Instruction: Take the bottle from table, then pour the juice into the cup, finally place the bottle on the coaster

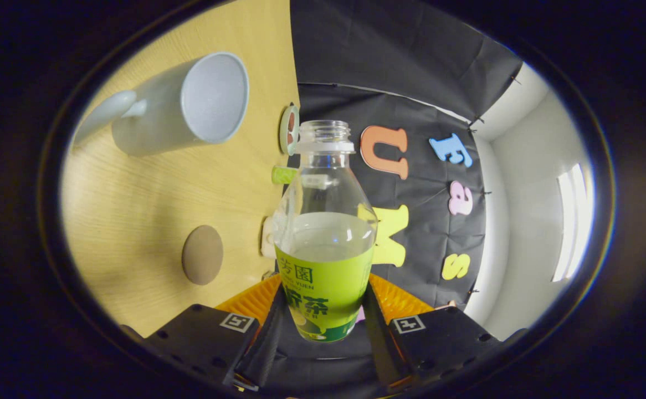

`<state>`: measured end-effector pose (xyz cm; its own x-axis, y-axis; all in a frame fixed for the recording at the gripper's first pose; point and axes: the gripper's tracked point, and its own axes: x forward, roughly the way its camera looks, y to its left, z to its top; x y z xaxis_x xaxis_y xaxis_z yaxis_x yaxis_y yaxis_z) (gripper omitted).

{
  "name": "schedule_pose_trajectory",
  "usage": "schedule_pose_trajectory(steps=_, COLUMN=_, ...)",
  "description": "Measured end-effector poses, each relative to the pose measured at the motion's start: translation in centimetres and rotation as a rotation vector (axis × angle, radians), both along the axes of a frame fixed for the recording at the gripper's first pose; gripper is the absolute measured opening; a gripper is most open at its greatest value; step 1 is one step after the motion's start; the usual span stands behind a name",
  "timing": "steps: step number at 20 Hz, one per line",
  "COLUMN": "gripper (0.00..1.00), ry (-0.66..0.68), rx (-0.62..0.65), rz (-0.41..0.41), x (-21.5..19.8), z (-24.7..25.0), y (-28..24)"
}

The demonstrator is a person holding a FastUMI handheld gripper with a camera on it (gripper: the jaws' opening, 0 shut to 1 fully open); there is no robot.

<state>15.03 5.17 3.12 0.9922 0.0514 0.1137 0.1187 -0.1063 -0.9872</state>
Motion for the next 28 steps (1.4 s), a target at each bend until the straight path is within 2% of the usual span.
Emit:
schedule_pose_trajectory(steps=11, gripper=0.76, ry=-0.011, rx=-0.110, rz=0.008, x=-0.5, z=-0.1, y=1.2)
schedule_pose_trajectory(steps=28, gripper=0.76, ry=-0.036, rx=-0.149, rz=0.024, x=-0.4, z=0.6, y=1.7)
